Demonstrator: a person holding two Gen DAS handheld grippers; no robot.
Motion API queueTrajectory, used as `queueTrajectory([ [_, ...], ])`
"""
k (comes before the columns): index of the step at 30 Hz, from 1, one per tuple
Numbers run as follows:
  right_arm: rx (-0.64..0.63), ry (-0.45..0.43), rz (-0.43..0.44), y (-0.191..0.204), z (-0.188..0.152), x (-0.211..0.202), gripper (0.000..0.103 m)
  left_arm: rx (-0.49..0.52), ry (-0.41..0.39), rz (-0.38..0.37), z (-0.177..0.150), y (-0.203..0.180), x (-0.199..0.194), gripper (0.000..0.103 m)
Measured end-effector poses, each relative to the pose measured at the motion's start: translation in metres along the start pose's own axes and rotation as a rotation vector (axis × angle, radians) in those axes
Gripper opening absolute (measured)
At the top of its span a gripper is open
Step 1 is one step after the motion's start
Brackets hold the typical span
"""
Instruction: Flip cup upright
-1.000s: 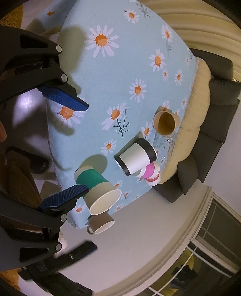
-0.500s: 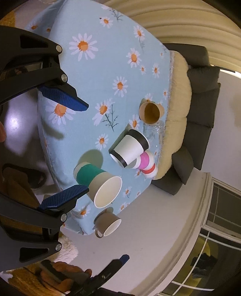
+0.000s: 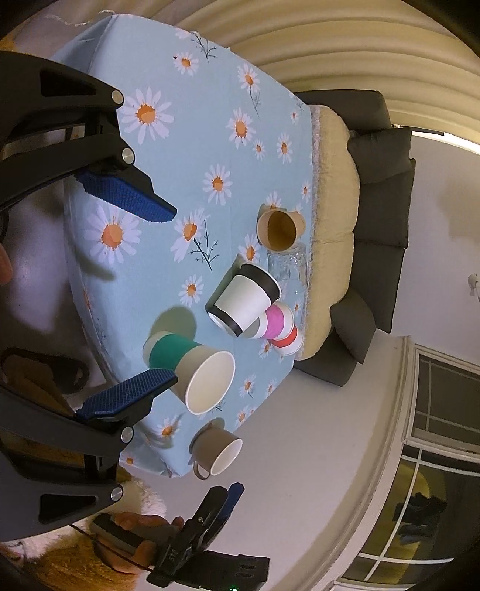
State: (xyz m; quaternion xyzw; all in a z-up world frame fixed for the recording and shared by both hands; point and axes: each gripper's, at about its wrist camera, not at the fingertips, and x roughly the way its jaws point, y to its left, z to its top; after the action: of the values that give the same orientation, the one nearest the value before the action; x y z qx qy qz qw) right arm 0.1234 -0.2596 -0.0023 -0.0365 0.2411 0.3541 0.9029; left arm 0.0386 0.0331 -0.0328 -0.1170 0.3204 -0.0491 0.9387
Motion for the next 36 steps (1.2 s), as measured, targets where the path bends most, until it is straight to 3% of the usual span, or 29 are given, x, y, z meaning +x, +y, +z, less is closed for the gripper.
queueTrajectory([
  [16,-0.037,0.049,0.006,0.008,-0.003,0.017,0.098,0.066,-0.004,-0.006,-0.001,-0.011,0.007,0.080],
  [36,-0.049,0.065,0.006,0.011,-0.004,0.023,0.098,0.068,-0.009,0.011,0.000,-0.013,0.007,0.080],
])
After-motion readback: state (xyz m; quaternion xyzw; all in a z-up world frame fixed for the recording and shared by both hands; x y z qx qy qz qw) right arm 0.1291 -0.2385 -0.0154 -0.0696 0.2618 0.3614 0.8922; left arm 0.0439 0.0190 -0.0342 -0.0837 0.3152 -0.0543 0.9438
